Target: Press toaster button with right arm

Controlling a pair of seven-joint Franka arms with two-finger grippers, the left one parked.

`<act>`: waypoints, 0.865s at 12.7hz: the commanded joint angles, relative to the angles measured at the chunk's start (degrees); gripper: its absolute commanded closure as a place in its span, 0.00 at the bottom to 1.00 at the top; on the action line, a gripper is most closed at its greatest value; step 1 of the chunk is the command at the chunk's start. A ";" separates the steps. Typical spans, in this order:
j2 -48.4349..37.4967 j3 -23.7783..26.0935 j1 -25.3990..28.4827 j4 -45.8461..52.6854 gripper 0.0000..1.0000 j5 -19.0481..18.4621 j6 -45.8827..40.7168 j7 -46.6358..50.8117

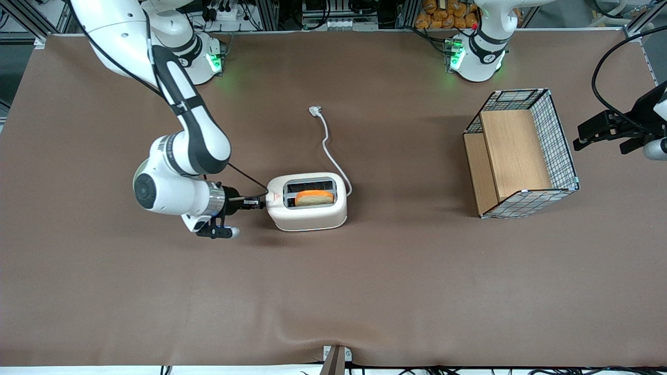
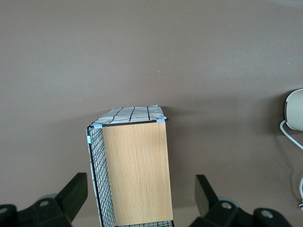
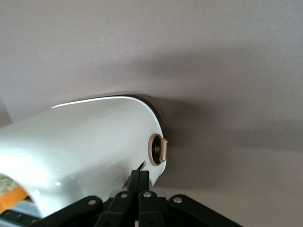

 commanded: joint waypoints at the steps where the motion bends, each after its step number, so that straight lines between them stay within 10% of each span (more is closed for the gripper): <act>1: 0.61 0.22 -3.27 5.27 0.12 1.41 -6.51 -1.44; 7: 1.05 0.13 -7.58 15.12 0.00 -2.09 -15.07 -2.05; 11: 0.96 2.41 -10.47 21.89 0.00 -12.91 -18.84 -2.40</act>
